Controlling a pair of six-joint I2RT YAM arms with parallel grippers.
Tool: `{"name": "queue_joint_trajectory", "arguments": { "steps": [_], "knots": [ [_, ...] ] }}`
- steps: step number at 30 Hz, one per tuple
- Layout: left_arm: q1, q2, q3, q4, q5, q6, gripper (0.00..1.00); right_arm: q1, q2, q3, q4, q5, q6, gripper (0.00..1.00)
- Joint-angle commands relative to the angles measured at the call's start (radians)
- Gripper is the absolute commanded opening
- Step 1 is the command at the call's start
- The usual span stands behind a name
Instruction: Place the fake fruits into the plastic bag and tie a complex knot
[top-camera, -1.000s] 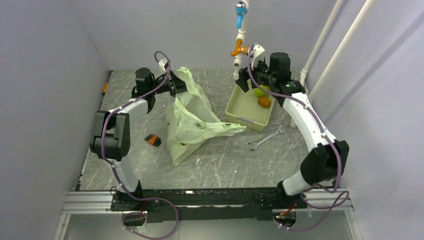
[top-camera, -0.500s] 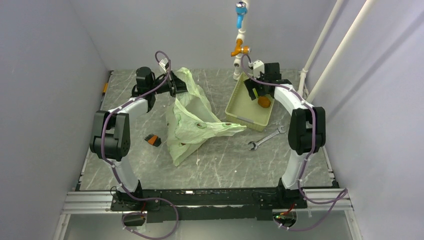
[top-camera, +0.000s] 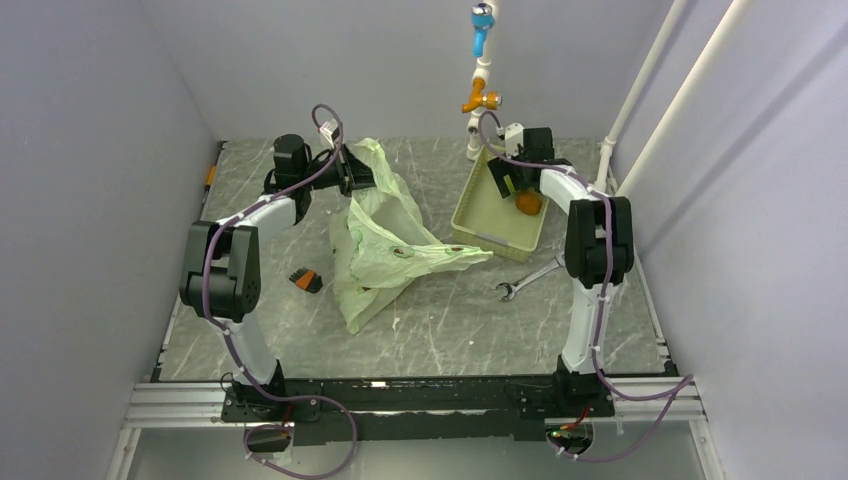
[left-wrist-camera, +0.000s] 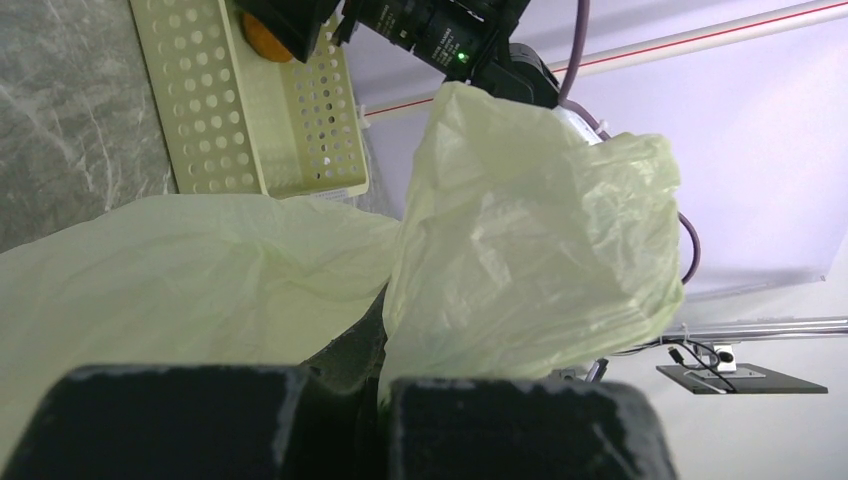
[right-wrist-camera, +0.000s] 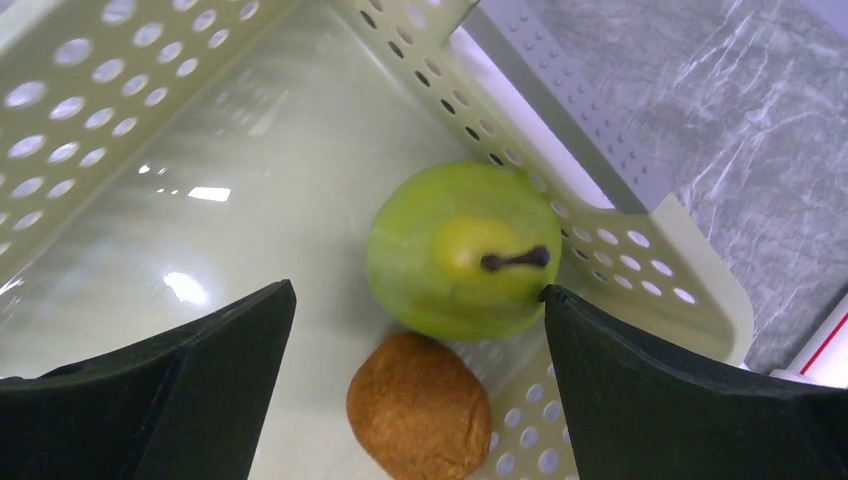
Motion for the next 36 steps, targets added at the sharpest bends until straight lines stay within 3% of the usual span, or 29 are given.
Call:
{"name": "queue_joint_trajectory", "arguments": {
  "steps": [1,9,16,21,24,28,30,36],
  "knots": [
    [-0.003,-0.013,0.036,0.010,0.010,0.029,0.00,-0.004,0.044,0.047,0.072,0.049,0.001,0.98],
    [-0.003,-0.011,0.037,0.002,0.010,0.036,0.00,-0.004,0.090,0.058,0.093,0.028,0.016,0.94],
    [-0.002,-0.020,0.037,-0.016,0.016,0.049,0.00,-0.005,-0.023,0.024,0.059,-0.044,0.007,0.57],
    [0.000,-0.026,0.018,0.009,0.019,0.034,0.00,-0.004,-0.180,0.015,-0.017,-0.156,0.027,0.49],
    [0.000,-0.024,0.018,0.016,0.019,0.027,0.00,-0.003,-0.283,0.044,-0.096,-0.316,0.057,0.44],
    [0.000,-0.018,0.023,0.026,0.022,0.015,0.00,0.062,-0.402,0.096,-0.222,-0.556,0.044,0.41],
    [0.000,-0.015,0.022,0.037,0.026,0.004,0.00,0.104,-0.477,0.067,-0.200,-0.687,0.059,0.41],
    [0.000,0.006,0.016,0.107,0.035,-0.052,0.00,0.360,-0.563,0.005,-0.108,-0.752,-0.026,0.32]
  ]
}}
